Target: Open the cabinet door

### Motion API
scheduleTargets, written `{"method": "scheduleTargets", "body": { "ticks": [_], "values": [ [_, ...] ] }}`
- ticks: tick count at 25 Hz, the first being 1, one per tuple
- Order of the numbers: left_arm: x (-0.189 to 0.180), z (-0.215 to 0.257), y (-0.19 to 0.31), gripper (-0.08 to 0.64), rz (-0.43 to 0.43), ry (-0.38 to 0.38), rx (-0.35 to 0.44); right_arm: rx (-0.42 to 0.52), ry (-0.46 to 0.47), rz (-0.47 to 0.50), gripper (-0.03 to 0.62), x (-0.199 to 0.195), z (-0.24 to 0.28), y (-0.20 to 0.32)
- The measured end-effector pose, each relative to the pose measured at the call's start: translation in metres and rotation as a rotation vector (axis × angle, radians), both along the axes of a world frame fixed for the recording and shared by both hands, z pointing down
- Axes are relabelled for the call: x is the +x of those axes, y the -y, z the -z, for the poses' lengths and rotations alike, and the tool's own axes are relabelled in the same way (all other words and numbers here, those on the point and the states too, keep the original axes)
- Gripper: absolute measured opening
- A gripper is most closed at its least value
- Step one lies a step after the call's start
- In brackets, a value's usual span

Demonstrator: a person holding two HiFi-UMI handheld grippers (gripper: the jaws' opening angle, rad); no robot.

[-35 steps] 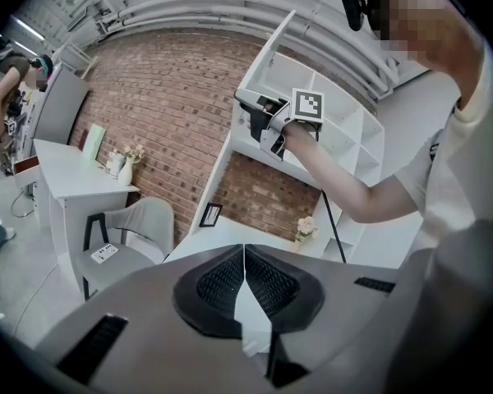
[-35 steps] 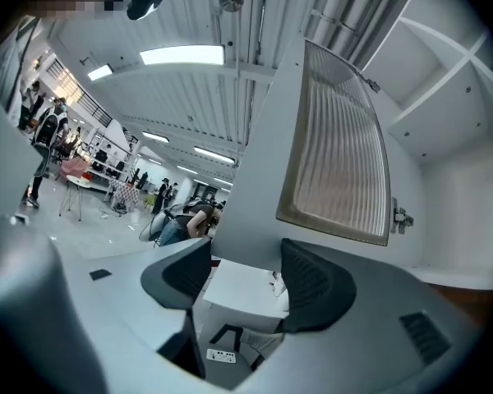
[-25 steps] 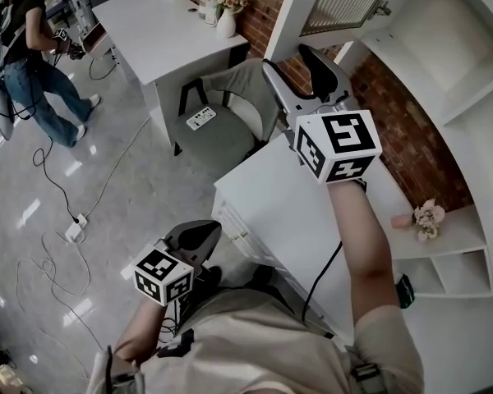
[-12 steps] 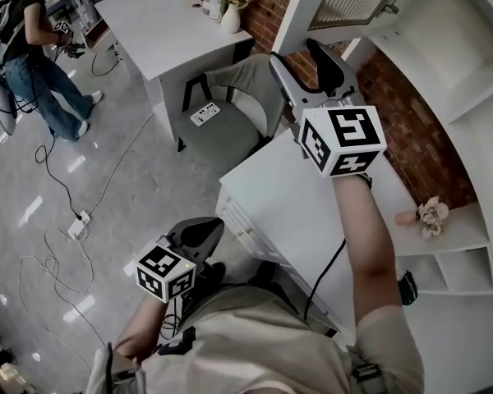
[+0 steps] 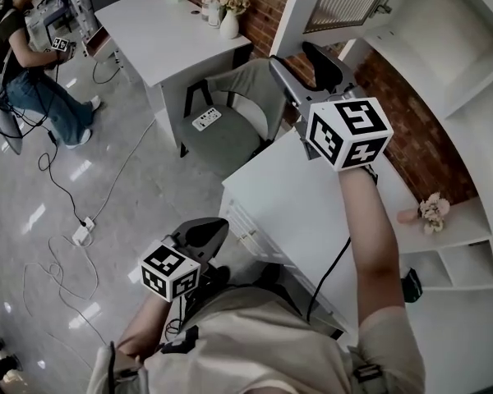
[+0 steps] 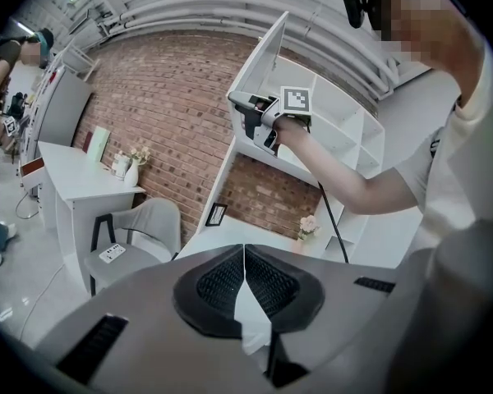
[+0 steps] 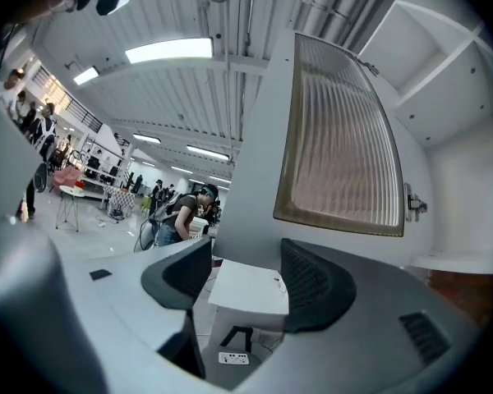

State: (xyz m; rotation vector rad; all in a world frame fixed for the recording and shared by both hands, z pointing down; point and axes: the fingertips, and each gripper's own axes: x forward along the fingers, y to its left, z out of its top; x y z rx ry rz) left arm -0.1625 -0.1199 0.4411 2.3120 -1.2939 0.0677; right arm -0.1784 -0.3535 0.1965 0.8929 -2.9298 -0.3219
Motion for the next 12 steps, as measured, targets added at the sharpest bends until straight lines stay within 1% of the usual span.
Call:
{"method": "scheduleTargets", "body": {
  "ticks": [5, 7, 9, 12],
  "values": [
    [0.003, 0.006, 0.000, 0.020, -0.013, 0.002, 0.017, -0.052, -0.022, 0.035, 0.279, -0.001, -0.004, -0.006],
    [0.005, 0.008, -0.001, 0.020, -0.022, 0.000, 0.026, -0.072, -0.001, 0.046, 0.273, 0.004, -0.004, -0.012],
    [0.005, 0.008, -0.004, 0.020, -0.033, 0.002, 0.028, -0.067, 0.010, 0.047, 0.273, 0.009, -0.002, -0.018],
    [0.007, 0.007, -0.008, 0.020, -0.050, 0.003, 0.029, -0.046, -0.014, 0.043, 0.270, 0.013, -0.001, -0.027]
  ]
}}
